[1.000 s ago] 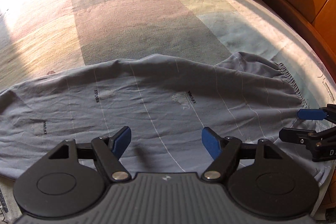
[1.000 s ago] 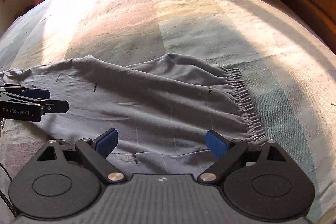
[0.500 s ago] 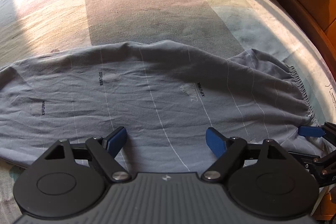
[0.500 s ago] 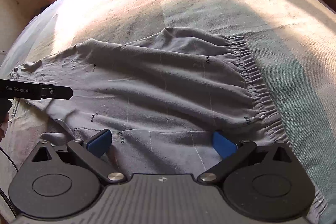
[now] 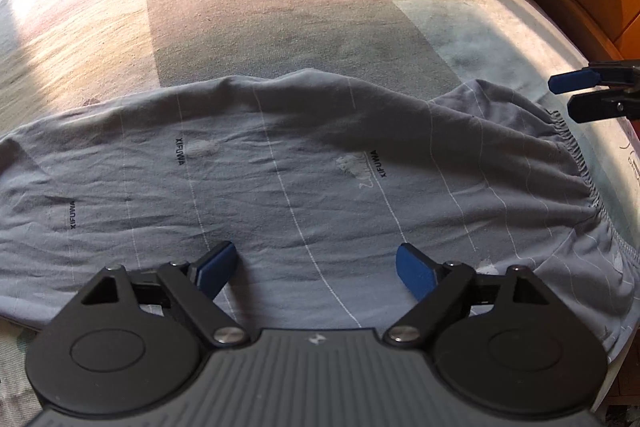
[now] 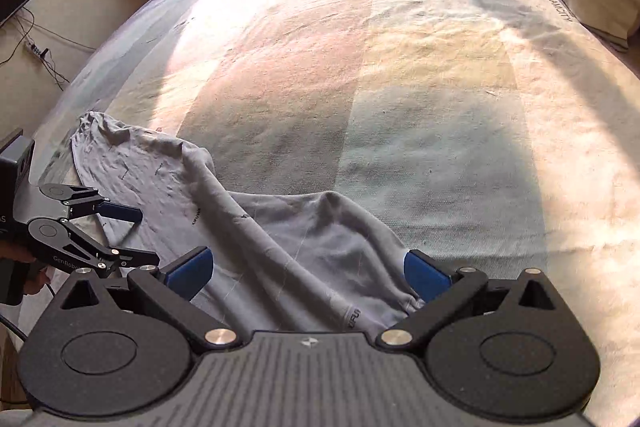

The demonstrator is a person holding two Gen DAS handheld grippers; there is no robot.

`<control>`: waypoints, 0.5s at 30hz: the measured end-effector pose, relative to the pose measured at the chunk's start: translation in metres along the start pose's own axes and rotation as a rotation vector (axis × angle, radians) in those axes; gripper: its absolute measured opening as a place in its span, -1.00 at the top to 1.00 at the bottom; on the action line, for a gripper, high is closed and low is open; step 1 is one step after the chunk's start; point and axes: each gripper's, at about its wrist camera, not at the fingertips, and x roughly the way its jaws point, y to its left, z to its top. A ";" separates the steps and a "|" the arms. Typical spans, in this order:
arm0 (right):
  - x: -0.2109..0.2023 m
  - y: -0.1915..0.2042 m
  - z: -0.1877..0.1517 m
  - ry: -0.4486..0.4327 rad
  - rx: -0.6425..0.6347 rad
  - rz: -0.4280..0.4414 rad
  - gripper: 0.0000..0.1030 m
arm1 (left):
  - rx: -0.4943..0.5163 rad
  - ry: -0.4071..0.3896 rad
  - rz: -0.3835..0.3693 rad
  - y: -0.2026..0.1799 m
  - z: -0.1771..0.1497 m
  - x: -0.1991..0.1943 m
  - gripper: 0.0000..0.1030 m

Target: Fold clothes

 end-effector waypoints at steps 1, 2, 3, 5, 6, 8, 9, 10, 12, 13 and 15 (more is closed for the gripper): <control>0.007 -0.008 0.009 0.026 -0.014 0.029 -1.00 | -0.012 -0.003 -0.006 0.001 0.000 0.001 -0.80; 0.015 -0.016 0.018 0.053 -0.028 0.058 -1.00 | -0.023 -0.006 -0.011 0.001 0.000 0.002 -0.83; 0.022 -0.024 0.027 0.079 -0.042 0.088 -1.00 | -0.023 -0.007 -0.010 0.001 0.000 0.003 -0.84; 0.032 -0.040 0.033 0.126 -0.011 0.173 -1.00 | -0.017 -0.009 -0.008 0.000 0.000 0.004 -0.86; 0.037 -0.047 0.035 0.148 0.011 0.219 -1.00 | -0.013 -0.012 -0.005 0.001 0.000 0.004 -0.86; 0.045 -0.062 0.038 0.193 0.055 0.310 -1.00 | -0.012 -0.015 -0.003 0.001 0.000 0.005 -0.87; 0.050 -0.070 0.040 0.215 0.078 0.356 -1.00 | -0.012 -0.016 -0.003 0.001 0.000 0.005 -0.88; 0.054 -0.077 0.042 0.238 0.100 0.402 -1.00 | -0.012 -0.016 -0.002 0.001 0.000 0.006 -0.89; 0.063 -0.092 0.045 0.282 0.145 0.493 -1.00 | -0.016 -0.006 0.002 0.001 0.002 0.007 -0.90; 0.068 -0.100 0.047 0.305 0.167 0.539 -1.00 | -0.018 -0.001 0.004 0.001 0.003 0.007 -0.90; 0.075 -0.104 0.050 0.314 0.180 0.590 -1.00 | -0.027 0.010 0.008 0.001 0.006 0.008 -0.90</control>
